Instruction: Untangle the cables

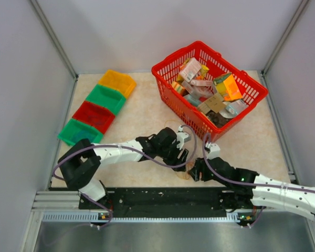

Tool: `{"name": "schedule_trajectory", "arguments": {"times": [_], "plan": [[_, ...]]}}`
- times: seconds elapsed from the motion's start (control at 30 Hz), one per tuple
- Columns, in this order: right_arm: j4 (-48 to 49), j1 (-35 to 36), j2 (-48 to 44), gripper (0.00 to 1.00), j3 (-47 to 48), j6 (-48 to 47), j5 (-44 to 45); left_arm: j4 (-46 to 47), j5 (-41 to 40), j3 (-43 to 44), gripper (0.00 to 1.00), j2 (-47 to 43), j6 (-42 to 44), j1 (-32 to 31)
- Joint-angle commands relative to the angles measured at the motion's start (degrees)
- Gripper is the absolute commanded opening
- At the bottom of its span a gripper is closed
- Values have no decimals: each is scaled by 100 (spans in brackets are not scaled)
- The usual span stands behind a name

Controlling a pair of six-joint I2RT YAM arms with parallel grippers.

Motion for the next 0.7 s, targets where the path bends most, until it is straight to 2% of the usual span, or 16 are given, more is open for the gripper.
{"name": "schedule_trajectory", "arguments": {"times": [0.0, 0.1, 0.2, 0.27, 0.37, 0.43, 0.5, 0.67], "plan": [[371, 6, 64, 60, -168, 248, -98, 89, -140, -60, 62, -375, -5, -38], [468, -3, 274, 56, -177, 371, -2, 19, -69, -86, 50, -375, -5, -38], [469, -3, 380, 46, -116, 441, 130, 80, 27, -209, 48, -349, -84, -38], [469, -3, 354, 38, -81, 459, 209, 211, 62, -314, 53, -366, -180, -38], [451, -3, 267, 22, -37, 450, 306, 387, 159, -420, 69, -384, -312, -47], [399, 6, 179, 12, -10, 433, 359, 432, 159, -446, 73, -366, -348, -56], [328, 6, 82, 6, 33, 415, 420, 458, 194, -446, 74, -322, -365, -91], [144, -3, -269, 0, 148, 398, 500, 608, 282, -420, 73, -129, -418, -161]]}}
